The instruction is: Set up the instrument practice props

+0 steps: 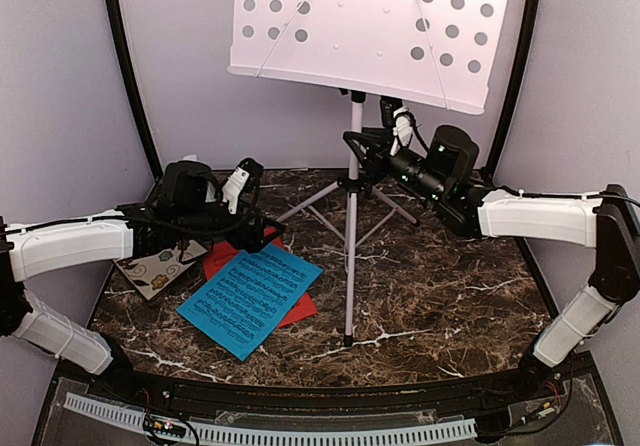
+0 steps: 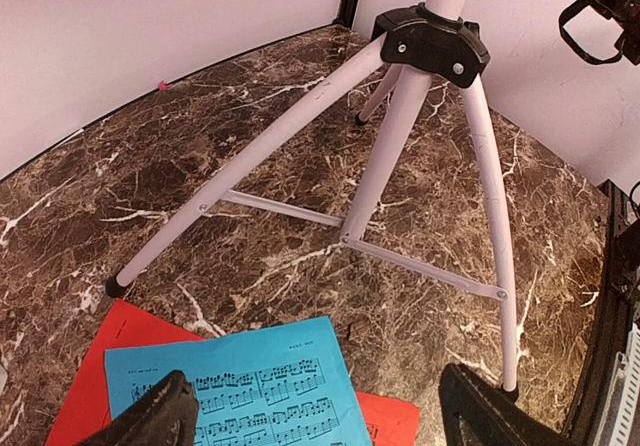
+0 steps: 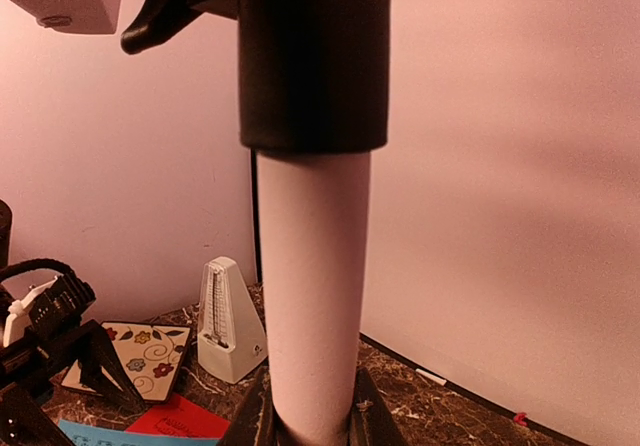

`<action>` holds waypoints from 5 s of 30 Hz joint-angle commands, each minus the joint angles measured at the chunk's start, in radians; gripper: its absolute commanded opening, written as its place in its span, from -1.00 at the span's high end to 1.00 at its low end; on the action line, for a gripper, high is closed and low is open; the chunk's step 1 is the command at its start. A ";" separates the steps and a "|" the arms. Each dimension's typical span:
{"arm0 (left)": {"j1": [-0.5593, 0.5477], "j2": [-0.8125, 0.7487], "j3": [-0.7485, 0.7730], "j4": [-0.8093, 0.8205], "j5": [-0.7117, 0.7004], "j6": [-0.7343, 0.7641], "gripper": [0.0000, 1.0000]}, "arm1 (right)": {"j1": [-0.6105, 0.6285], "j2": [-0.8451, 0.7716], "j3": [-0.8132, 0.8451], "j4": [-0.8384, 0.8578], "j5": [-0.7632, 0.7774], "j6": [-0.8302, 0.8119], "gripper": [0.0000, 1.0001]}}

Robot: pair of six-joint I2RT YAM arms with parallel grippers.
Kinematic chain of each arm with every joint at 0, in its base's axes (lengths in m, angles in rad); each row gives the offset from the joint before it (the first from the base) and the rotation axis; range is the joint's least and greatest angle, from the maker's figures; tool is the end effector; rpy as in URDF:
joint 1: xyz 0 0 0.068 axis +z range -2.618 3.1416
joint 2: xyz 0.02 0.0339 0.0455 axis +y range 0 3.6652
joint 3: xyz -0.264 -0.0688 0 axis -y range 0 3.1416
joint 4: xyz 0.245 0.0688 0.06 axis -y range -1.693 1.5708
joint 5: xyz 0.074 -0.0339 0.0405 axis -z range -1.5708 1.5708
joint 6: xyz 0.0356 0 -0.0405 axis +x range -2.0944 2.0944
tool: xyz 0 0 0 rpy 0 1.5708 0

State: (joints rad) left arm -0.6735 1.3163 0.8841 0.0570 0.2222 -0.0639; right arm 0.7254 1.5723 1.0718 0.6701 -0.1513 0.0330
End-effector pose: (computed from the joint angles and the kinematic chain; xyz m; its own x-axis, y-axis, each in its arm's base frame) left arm 0.2314 -0.1947 0.2810 -0.3349 0.1876 -0.9234 0.7488 0.6478 -0.1400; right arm 0.2746 0.2507 0.3310 0.1009 0.1331 -0.9860 -0.7708 0.6371 0.0071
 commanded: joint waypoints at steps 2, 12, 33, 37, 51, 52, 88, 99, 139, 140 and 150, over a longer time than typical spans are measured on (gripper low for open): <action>-0.005 0.001 0.011 0.032 0.011 0.001 -0.73 | -0.003 0.051 -0.088 -0.204 -0.034 0.007 1.00; -0.005 -0.007 0.005 0.043 0.017 -0.043 -0.74 | -0.004 -0.021 0.053 -0.296 -0.042 0.002 0.34; 0.000 0.018 0.008 0.027 0.002 -0.083 -0.77 | -0.007 -0.124 -0.135 -0.308 0.005 0.050 -0.15; 0.026 0.018 -0.021 -0.040 -0.057 -0.146 -0.82 | -0.007 -0.178 -0.113 -0.349 0.005 0.055 -0.34; 0.168 -0.270 -0.329 -0.253 -0.027 -0.574 -0.88 | -0.005 -0.367 -0.181 -0.498 -0.021 0.199 -0.73; 0.168 -0.335 -0.378 -0.253 -0.030 -0.629 -0.86 | -0.003 -0.380 -0.208 -0.487 -0.022 0.219 -0.72; 0.167 -0.633 -0.856 -0.036 -0.263 -1.250 -0.13 | 0.270 -0.394 -0.373 -0.396 0.170 0.312 -0.66; 0.169 -0.473 -0.783 0.099 -0.334 -1.159 0.71 | 0.270 -0.422 -0.385 -0.395 0.173 0.315 -0.65; 0.127 -0.398 0.428 -0.951 0.489 0.107 1.00 | 0.309 -0.230 0.244 -0.810 -0.228 -0.210 -0.87; 0.115 -0.395 0.432 -0.950 0.509 0.104 1.00 | 0.321 -0.214 0.271 -0.830 -0.224 -0.226 -0.87; -0.087 -0.350 0.439 -0.882 0.630 0.049 1.00 | 0.449 -0.045 0.501 -1.045 -0.208 -0.383 -0.82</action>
State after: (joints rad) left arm -0.7132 0.9585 1.3224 -0.8642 0.7532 0.0090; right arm 1.1320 1.4708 1.4841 -0.2623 -0.3519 -0.2554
